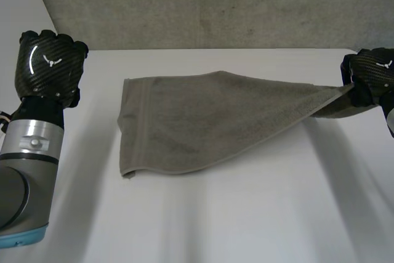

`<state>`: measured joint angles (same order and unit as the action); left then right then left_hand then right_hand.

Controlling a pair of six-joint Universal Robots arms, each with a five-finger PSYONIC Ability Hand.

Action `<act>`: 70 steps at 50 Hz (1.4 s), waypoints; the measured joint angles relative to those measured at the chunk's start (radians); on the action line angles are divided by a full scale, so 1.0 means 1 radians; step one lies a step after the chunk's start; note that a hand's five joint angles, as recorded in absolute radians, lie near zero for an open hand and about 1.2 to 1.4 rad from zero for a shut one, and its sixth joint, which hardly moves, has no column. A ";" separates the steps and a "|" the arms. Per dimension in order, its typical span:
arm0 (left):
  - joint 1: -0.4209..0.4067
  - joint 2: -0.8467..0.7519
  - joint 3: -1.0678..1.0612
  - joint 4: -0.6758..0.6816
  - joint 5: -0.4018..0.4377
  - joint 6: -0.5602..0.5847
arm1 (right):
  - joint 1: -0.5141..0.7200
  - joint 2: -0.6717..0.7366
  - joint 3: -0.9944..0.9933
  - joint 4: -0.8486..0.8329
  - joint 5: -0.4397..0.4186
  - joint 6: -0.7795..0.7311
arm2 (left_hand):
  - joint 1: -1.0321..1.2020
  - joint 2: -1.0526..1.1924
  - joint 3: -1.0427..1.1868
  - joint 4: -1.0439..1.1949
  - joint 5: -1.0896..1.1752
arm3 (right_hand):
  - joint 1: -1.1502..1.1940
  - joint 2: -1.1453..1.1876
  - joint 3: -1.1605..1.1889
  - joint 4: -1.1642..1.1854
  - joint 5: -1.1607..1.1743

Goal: Fold the towel.

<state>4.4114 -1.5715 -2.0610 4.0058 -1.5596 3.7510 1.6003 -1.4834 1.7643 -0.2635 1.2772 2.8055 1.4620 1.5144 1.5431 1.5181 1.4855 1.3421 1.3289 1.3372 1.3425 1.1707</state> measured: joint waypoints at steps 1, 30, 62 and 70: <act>-0.002 0.003 -0.006 -0.009 0.000 -0.005 | 0.001 -0.002 0.003 0.002 -0.003 0.000 | -0.020 -0.030 -0.027 -0.023 -0.018 | 0.000 0.000 0.000 0.000 0.000; -0.119 -0.329 -0.028 -0.190 0.027 -0.082 | 0.002 0.203 0.022 -0.001 -0.013 -0.039 | -0.912 -0.968 -1.003 -0.962 -0.947 | 0.000 0.000 0.000 0.000 0.000; -0.117 -0.536 0.179 -0.167 0.008 -0.088 | 0.002 0.255 0.018 -0.009 -0.006 -0.076 | -0.338 -0.392 -0.419 -0.390 -0.375 | 0.000 0.000 0.000 0.000 0.000; -0.106 -0.479 0.172 -0.137 -0.079 -0.083 | -0.003 0.245 0.014 -0.006 0.007 -0.073 | -0.014 -0.014 -0.014 -0.005 -0.013 | 0.000 0.000 0.000 0.000 0.000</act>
<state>4.3051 -2.0501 -1.8890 3.8690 -1.6385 3.6680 1.5978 -1.2382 1.7783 -0.2699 1.2846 2.7325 1.4480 1.5000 1.5296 1.5127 1.4723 1.3421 1.3289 1.3373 1.3425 1.1710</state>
